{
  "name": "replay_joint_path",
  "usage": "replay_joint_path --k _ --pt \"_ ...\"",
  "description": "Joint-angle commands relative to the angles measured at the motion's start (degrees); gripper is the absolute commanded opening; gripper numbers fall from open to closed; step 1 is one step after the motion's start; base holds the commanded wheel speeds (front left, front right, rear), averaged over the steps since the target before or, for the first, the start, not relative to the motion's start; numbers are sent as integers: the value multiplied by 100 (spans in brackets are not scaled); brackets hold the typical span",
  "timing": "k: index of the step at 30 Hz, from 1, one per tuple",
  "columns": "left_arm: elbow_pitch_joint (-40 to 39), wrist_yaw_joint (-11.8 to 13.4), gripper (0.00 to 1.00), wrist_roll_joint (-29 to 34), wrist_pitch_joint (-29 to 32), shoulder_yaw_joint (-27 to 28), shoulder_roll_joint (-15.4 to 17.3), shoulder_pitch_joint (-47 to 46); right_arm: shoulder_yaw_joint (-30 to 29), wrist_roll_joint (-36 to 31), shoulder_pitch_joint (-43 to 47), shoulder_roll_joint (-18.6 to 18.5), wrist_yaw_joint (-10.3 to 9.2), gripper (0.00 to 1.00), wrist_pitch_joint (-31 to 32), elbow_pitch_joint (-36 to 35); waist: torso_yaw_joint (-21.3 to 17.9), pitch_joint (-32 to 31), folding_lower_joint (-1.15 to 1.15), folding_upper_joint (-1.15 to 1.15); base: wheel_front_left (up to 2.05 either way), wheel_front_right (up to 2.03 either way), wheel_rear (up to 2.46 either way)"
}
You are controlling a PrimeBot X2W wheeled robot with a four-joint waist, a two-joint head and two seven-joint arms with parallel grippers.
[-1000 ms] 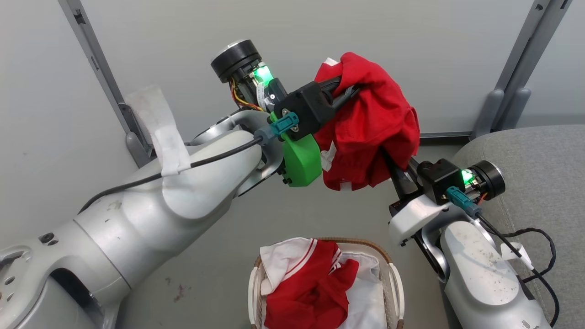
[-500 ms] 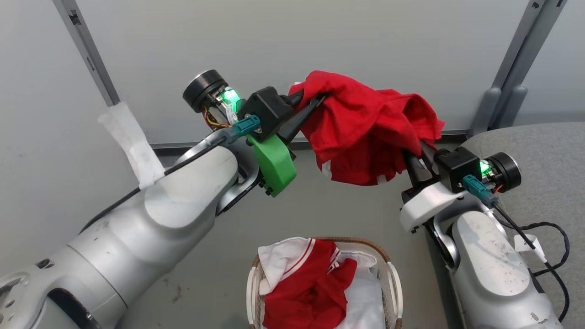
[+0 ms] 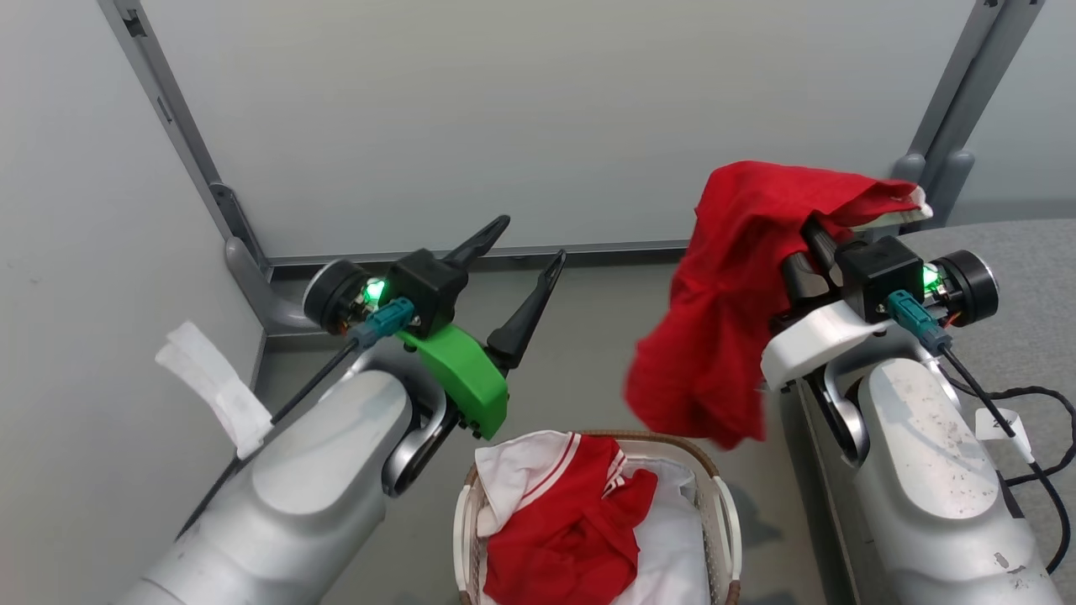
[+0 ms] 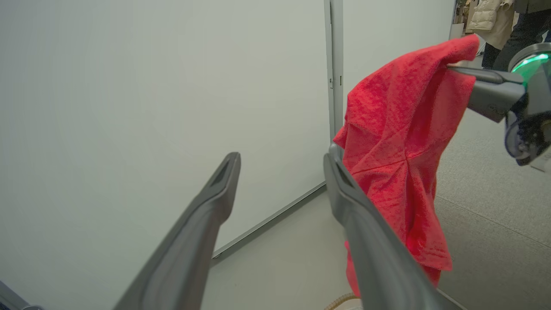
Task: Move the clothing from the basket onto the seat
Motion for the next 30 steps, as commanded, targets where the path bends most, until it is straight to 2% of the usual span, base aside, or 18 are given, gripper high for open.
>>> replay_joint_path --k 1,11,19,24,30 --pt "-24 8 100 70 -4 138 -39 222 -41 -71 -87 -23 -6 0 -28 -26 -4 16 0 0 0 0 0" --pt "-58 -119 100 587 -5 995 -403 1529 -274 -270 -86 -24 -6 0 -28 -46 -86 90 0 0 0 0 0" --pt "-118 -195 100 1045 -5 1530 -646 2089 -355 -313 -53 -24 -6 0 -28 -39 -132 140 0 0 0 0 0" --pt "-118 -231 100 1248 -4 1716 -763 2286 -402 -317 -1 -24 -6 0 -28 30 -197 161 0 0 0 0 0" --pt "-61 -236 100 1353 -4 1673 -868 2425 -467 -280 27 -26 -6 0 -28 125 -472 215 0 0 0 0 0"
